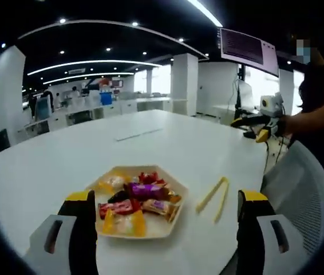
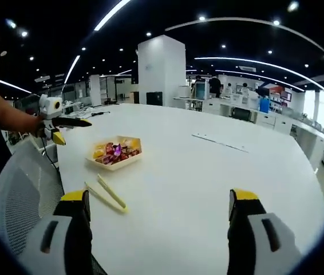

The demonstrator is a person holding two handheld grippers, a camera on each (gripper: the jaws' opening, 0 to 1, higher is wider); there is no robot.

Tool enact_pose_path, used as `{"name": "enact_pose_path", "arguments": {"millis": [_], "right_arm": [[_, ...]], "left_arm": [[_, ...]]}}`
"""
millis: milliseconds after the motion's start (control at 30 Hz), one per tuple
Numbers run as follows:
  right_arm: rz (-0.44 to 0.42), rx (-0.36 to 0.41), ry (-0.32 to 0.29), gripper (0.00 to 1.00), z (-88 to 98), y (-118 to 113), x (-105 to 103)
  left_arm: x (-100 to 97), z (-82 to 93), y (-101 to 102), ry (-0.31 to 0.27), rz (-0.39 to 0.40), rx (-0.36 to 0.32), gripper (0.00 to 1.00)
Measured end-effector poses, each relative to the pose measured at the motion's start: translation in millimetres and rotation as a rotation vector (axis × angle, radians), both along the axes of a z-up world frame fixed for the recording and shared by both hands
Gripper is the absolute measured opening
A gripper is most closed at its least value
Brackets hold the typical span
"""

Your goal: Place the target food into the container with the food tongs after gripping and lifting it, then release it inside without dropping or visibly crushing the food.

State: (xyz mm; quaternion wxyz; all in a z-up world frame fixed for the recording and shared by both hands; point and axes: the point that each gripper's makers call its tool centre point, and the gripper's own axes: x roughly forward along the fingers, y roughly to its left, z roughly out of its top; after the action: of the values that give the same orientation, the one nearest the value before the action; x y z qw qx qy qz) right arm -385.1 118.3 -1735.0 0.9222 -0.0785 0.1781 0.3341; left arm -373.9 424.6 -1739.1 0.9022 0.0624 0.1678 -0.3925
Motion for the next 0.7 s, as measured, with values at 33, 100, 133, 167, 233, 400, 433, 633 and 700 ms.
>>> {"name": "enact_pose_path", "arguments": {"millis": [33,100,133,167,233,400,433,633,700], "right_arm": [[-0.003,0.001,-0.006,1.00,-0.3,0,0],[-0.025,-0.004,-0.016,1.00,-5.3,-4,0],[-0.030,-0.003,-0.018,1.00,-6.1,-5,1],[-0.041,0.003,-0.013,1.00,-8.9,-8,0],[-0.043,0.007,-0.010,1.00,-12.0,-11,-3],[-0.083,0.014,-0.018,1.00,-17.3,-24,-1],[-0.088,0.019,-0.023,1.00,-16.1,-26,0],[-0.098,0.035,-0.025,1.00,-14.5,-31,0],[-0.098,0.036,-0.024,1.00,-13.9,-30,0]], "left_arm": [[-1.3,-1.9,1,-0.003,0.000,0.009,1.00],[-1.9,-6.7,5,0.000,0.008,0.015,1.00],[-1.9,-9.7,9,0.014,0.030,0.014,1.00],[-2.1,-10.2,10,0.017,0.041,0.010,1.00],[-2.0,-5.2,9,-0.014,0.049,-0.007,1.00],[-3.5,-12.2,7,0.000,0.051,-0.013,1.00],[-3.9,-14.6,7,0.007,0.053,-0.004,1.00],[-4.8,-13.8,6,0.000,0.067,-0.005,1.00],[-4.7,-14.1,5,-0.003,0.074,-0.007,1.00]]}}
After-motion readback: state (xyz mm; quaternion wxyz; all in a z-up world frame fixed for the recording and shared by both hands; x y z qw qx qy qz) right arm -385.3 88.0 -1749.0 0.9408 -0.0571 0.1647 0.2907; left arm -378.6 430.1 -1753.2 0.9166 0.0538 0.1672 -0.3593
